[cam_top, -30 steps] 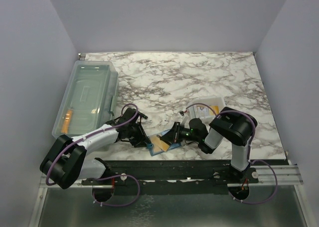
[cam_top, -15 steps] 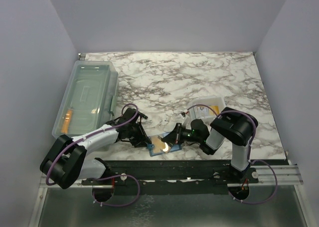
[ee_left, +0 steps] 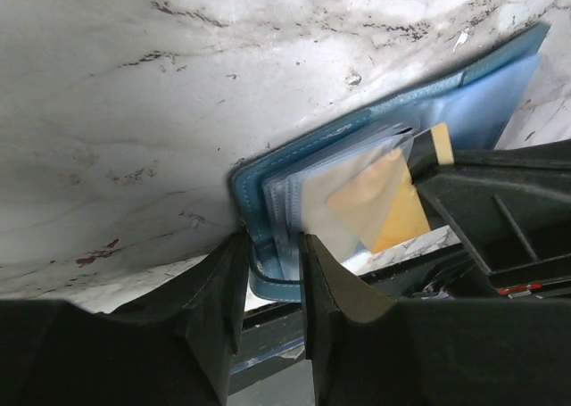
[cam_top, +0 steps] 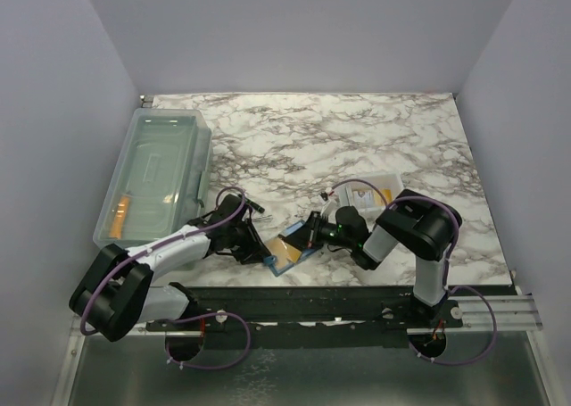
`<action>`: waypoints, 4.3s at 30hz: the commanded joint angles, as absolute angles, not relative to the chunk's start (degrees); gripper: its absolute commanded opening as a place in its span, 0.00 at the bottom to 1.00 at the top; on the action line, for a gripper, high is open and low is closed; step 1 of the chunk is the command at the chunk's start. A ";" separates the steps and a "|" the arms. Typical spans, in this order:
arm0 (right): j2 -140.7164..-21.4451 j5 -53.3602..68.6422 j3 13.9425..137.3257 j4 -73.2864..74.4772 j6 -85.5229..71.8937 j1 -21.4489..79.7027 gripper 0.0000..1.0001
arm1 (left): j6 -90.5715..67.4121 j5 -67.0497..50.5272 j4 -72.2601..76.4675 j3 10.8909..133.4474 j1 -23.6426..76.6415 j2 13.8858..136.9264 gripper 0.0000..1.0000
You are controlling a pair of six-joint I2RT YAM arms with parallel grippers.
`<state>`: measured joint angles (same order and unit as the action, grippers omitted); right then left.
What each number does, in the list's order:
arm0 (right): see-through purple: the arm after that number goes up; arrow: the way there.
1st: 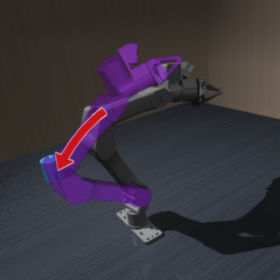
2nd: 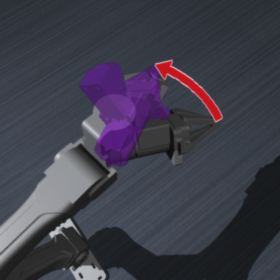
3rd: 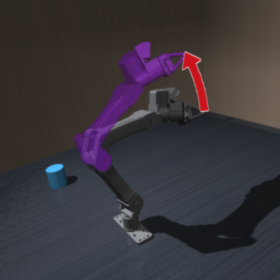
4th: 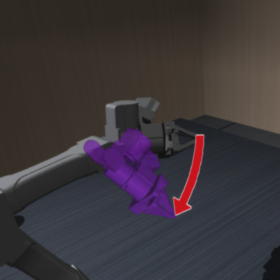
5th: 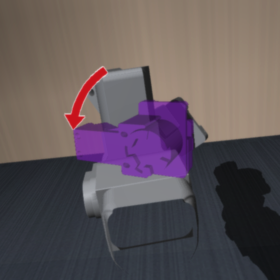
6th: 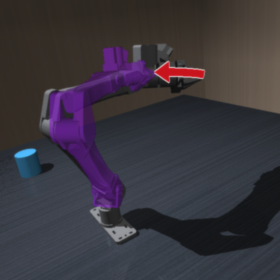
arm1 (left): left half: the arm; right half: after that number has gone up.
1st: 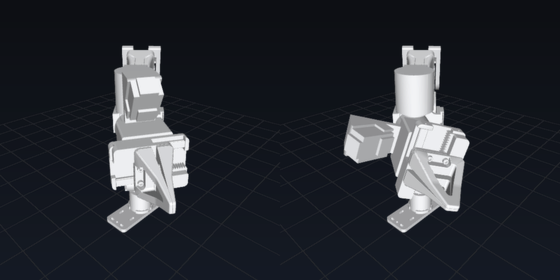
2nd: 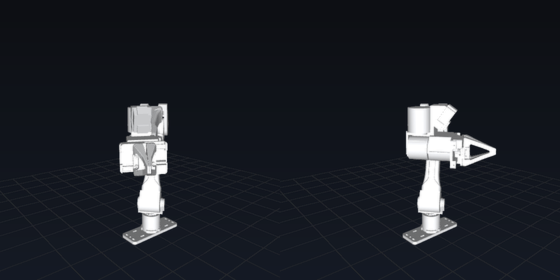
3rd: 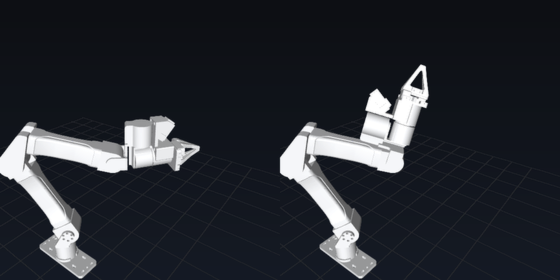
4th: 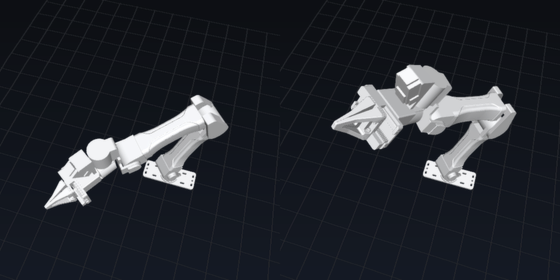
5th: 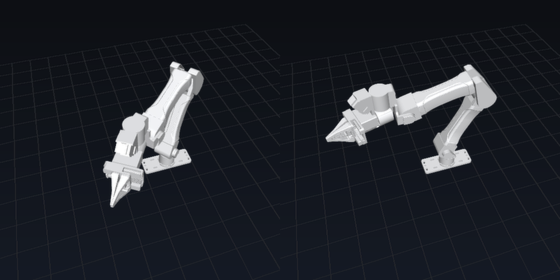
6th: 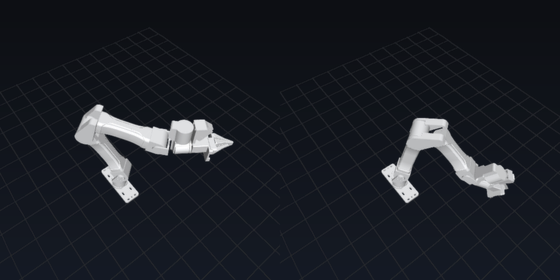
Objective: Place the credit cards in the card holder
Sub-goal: Insert the credit card into the card holder.
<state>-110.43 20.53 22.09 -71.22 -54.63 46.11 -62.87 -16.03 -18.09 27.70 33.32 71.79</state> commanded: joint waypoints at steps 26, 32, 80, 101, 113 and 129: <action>-116.26 12.68 21.74 -81.24 -50.93 45.84 0.00 | -67.77 -16.46 -17.17 22.76 30.95 70.65 0.36; -117.95 10.16 21.47 -84.38 -52.22 47.46 0.00 | -68.59 -17.60 -16.50 22.94 30.98 70.65 0.36; -94.00 7.83 39.22 -15.30 -25.87 51.86 0.64 | -66.41 -20.21 -12.83 24.18 30.94 74.47 0.36; -90.83 3.20 38.51 -14.79 -31.07 57.86 0.64 | -66.00 -18.51 -12.05 23.69 30.85 73.75 0.35; -100.87 -4.05 46.76 -10.32 -34.54 65.96 0.65 | -64.06 -17.55 -12.80 27.76 30.85 75.26 0.35; -95.12 -5.35 45.08 -5.40 -33.62 64.30 0.70 | -63.31 -16.42 -15.21 25.58 30.77 71.66 0.35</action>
